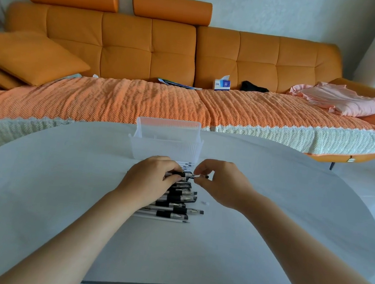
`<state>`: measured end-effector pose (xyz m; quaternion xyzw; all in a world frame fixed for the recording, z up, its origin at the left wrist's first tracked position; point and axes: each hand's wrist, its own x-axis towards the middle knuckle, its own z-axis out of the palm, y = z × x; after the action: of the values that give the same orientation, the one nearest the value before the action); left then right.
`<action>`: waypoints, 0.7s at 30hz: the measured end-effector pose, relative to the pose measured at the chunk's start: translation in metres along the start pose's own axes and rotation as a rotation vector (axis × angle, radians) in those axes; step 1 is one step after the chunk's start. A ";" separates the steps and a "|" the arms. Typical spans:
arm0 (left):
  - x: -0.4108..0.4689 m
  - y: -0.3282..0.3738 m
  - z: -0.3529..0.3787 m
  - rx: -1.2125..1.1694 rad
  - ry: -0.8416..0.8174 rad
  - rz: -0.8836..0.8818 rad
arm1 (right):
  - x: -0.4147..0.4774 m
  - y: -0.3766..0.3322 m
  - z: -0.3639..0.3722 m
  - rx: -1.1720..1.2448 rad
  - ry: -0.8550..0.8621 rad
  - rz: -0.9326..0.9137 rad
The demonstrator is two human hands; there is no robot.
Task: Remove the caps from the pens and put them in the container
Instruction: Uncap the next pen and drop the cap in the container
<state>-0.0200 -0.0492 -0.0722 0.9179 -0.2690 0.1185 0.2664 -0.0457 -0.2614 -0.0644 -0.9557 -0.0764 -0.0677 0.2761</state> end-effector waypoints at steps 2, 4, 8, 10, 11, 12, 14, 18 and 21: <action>0.000 0.000 -0.001 -0.009 -0.005 -0.001 | 0.000 -0.002 0.002 0.004 -0.002 -0.014; 0.000 0.001 -0.002 -0.038 -0.028 0.000 | 0.001 -0.005 0.005 0.005 -0.006 -0.038; 0.001 0.001 -0.006 -0.093 -0.107 -0.017 | 0.002 -0.009 0.008 0.040 0.006 -0.057; 0.001 -0.001 -0.008 -0.099 -0.122 -0.026 | 0.005 -0.009 0.008 0.063 0.010 -0.032; 0.001 -0.003 -0.009 -0.097 -0.124 -0.023 | 0.005 -0.010 0.008 0.052 0.006 -0.024; 0.001 -0.004 -0.009 -0.092 -0.125 -0.019 | 0.005 -0.012 0.008 0.030 -0.003 -0.023; 0.000 -0.007 -0.010 -0.091 -0.118 -0.009 | 0.005 -0.017 0.009 -0.017 -0.026 -0.039; -0.003 -0.013 -0.009 -0.095 -0.068 0.045 | 0.004 -0.027 0.010 0.021 -0.086 -0.074; -0.004 -0.017 -0.013 -0.089 -0.022 0.114 | 0.007 -0.031 0.011 0.200 -0.120 -0.003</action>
<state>-0.0148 -0.0282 -0.0696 0.8896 -0.3288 0.1113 0.2968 -0.0440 -0.2289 -0.0567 -0.9256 -0.1005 -0.0030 0.3649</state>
